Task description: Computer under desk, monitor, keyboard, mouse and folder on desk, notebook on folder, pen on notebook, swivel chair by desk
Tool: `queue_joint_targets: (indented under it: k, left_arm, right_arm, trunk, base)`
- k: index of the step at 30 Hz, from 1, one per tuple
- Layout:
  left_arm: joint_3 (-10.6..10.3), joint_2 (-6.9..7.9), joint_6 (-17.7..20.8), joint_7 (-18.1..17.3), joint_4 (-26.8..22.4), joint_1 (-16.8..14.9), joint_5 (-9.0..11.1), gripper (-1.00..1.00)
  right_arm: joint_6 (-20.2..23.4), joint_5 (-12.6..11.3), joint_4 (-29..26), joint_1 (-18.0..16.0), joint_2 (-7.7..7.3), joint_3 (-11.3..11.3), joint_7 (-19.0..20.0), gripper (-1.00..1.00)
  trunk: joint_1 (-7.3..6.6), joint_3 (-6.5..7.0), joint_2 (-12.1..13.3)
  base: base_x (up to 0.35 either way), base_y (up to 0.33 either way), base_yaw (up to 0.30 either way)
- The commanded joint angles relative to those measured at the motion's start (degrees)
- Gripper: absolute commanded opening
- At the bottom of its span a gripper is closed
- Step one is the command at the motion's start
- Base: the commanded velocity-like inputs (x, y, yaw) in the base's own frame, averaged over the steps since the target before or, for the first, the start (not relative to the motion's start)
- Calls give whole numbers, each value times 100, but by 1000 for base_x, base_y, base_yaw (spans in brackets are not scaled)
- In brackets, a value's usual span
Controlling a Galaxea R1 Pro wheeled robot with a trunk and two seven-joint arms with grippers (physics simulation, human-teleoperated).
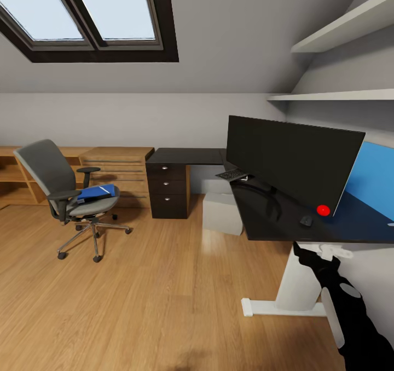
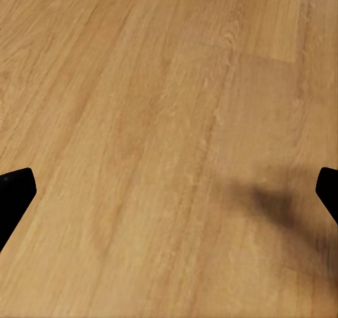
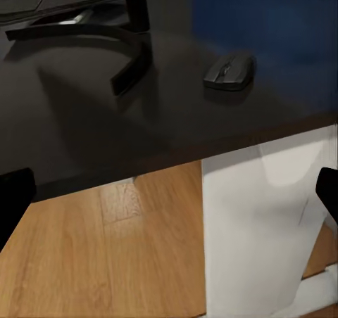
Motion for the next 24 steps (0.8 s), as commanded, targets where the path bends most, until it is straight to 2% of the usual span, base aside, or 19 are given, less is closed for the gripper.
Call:
queue_joint_targets:
  k: [1, 8, 12, 24]
  left_arm:
    - [14, -2, -19, -15, 3, -3, 34, 100]
    - [16, -1, -19, -15, 3, -3, 36, 100]
    - [16, 0, -19, -15, 3, -3, 36, 100]
    - [23, 1, -19, -15, 3, -3, 43, 100]
  right_arm:
    - [7, -43, -7, -3, 1, -7, -11, 100]
    - [-554, -35, 23, 6, 10, -7, -227, 100]
    - [-707, -34, 34, 16, 11, -7, -255, 100]
    - [-799, -33, 54, 65, 4, -7, -281, 100]
  trunk:
    - [-1, -6, -3]
    - [-1, -6, -3]
    - [-1, -6, -3]
    - [-1, -6, -3]
  base:
    - [0, 0, 0]
    - [0, 0, 0]
    - [0, 0, 0]
    - [0, 0, 0]
